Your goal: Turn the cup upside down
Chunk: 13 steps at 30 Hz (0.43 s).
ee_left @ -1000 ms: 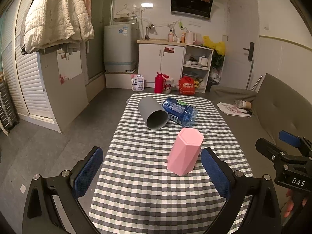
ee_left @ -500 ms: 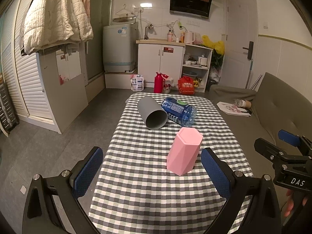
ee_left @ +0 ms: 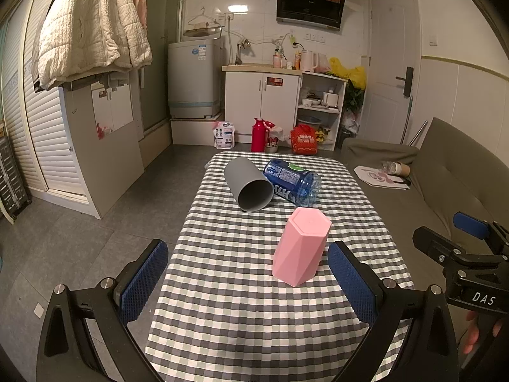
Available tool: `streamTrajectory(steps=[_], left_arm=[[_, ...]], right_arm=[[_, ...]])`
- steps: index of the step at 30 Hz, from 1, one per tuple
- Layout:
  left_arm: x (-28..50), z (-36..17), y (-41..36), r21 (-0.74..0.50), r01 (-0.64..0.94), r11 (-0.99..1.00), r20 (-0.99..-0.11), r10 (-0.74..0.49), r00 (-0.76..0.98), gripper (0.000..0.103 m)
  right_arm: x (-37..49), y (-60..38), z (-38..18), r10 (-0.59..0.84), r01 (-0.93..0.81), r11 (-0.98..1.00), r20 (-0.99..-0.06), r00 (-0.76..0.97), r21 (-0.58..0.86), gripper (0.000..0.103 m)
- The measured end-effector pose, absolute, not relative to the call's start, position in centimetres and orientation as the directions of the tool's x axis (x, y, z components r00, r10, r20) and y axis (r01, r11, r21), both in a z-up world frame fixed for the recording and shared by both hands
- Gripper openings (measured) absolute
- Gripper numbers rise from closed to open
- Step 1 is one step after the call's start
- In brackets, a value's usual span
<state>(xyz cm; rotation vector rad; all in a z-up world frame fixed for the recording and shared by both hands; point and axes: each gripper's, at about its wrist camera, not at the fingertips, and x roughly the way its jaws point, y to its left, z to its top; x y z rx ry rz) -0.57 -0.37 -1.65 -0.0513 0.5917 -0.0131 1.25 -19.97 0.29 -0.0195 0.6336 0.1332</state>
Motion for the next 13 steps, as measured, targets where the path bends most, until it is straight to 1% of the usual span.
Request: streamTrajectory(steps=[13], left_arm=[[-0.62, -1.56, -0.47, -0.035, 0.005, 0.999, -0.552, -0.024, 0.834, 0.103]], right_arm=[[1.35, -19.94, -0.21, 0.117, -0.132, 0.991, -0.6, 0.791, 0.02, 0.103]])
